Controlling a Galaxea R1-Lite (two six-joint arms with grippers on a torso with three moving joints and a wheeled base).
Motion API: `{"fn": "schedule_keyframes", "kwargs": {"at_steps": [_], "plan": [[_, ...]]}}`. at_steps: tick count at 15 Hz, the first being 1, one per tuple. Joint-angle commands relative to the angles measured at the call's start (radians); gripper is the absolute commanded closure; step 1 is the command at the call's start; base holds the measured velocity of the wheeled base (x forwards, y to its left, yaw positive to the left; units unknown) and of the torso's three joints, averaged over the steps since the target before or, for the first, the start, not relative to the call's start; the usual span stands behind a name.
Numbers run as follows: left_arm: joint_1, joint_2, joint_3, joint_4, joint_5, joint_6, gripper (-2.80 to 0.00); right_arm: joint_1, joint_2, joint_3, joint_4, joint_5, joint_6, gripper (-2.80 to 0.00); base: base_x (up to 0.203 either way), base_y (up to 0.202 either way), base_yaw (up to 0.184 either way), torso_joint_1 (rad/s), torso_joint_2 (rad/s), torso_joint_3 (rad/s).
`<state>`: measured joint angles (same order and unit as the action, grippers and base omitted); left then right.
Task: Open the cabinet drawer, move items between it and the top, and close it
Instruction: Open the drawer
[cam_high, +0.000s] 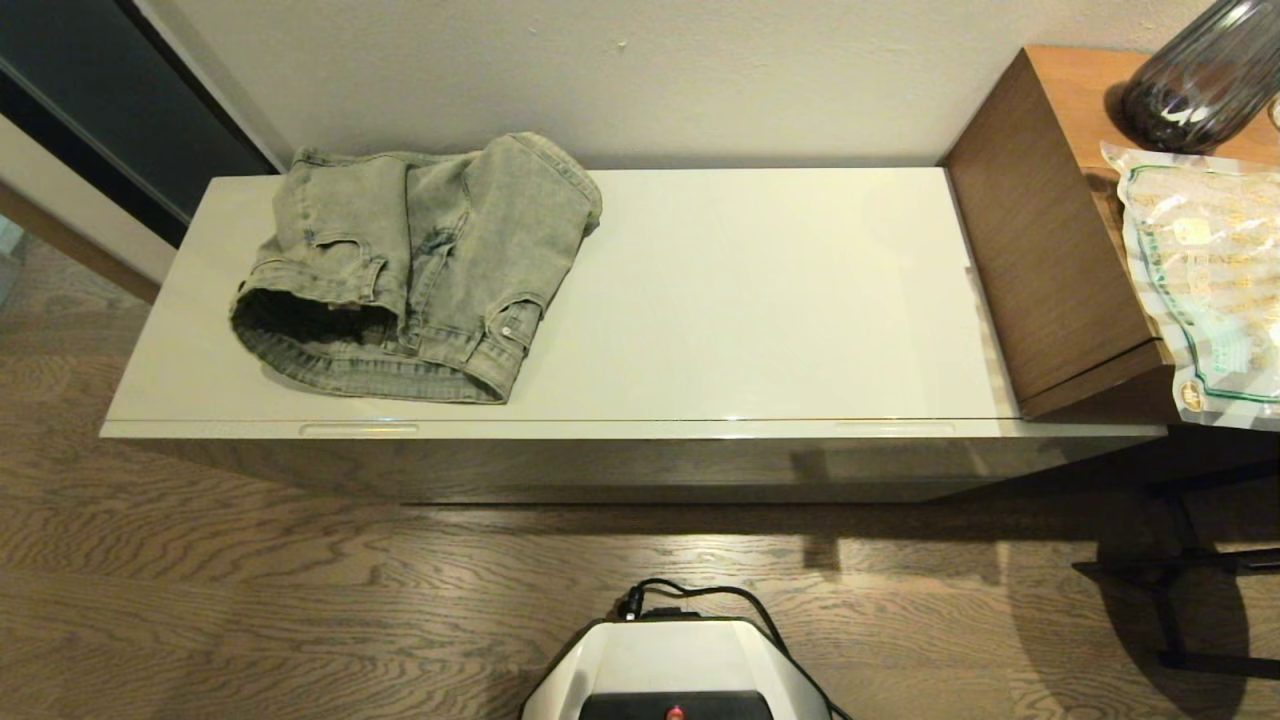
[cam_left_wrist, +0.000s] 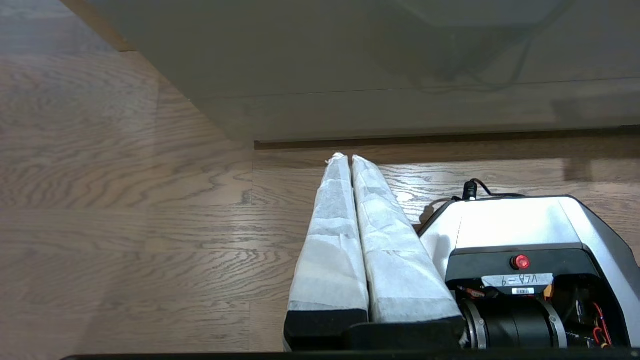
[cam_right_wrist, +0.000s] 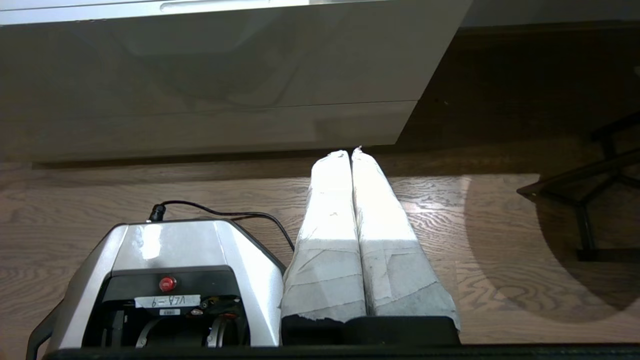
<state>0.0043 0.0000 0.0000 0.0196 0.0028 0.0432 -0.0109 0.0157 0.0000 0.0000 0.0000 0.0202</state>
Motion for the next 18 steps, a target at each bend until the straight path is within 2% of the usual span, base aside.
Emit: {"fn": "schedule_keyframes", "kwargs": {"at_steps": [1,2,5,7,10,12,15,18], "plan": [[0.000,0.002,-0.002,0.001,-0.001,0.023,0.00,0.000,0.001,0.002,-0.001,0.002,0.001,0.00,0.000,0.000,0.000,0.000,0.00,0.000],[0.000,0.003,-0.002,0.000,-0.009,0.077,0.00,0.000,0.001,0.002,-0.002,0.002,0.001,0.00,0.000,0.000,0.000,0.000,0.00,0.000],[0.000,0.007,-0.017,0.000,-0.010,0.086,0.00,0.000,0.001,0.002,-0.002,0.000,0.001,0.00,0.000,0.000,0.000,0.000,0.00,0.000],[0.001,0.082,-0.126,0.015,-0.011,0.067,0.00,0.000,0.001,0.002,-0.002,0.002,0.001,0.00,0.000,0.000,0.000,0.000,0.00,0.000],[0.002,0.397,-0.371,0.019,-0.014,-0.102,0.00,0.000,0.001,0.002,-0.002,0.002,0.001,0.00,0.000,0.000,0.000,0.000,0.00,0.000],[0.002,0.564,-0.540,0.079,-0.016,-0.183,0.00,0.000,0.001,0.002,-0.002,0.002,0.001,0.00,0.000,0.000,0.000,0.000,0.00,0.000],[0.002,0.760,-0.665,0.296,-0.023,-0.206,0.00,0.000,0.001,0.002,-0.002,0.002,0.001,0.00,0.000,0.000,0.000,0.000,0.00,0.000],[0.001,0.994,-0.692,0.296,-0.073,-0.225,0.00,0.000,0.001,0.002,-0.002,0.002,-0.002,0.00,0.000,0.000,0.000,0.000,0.00,0.000]]}}
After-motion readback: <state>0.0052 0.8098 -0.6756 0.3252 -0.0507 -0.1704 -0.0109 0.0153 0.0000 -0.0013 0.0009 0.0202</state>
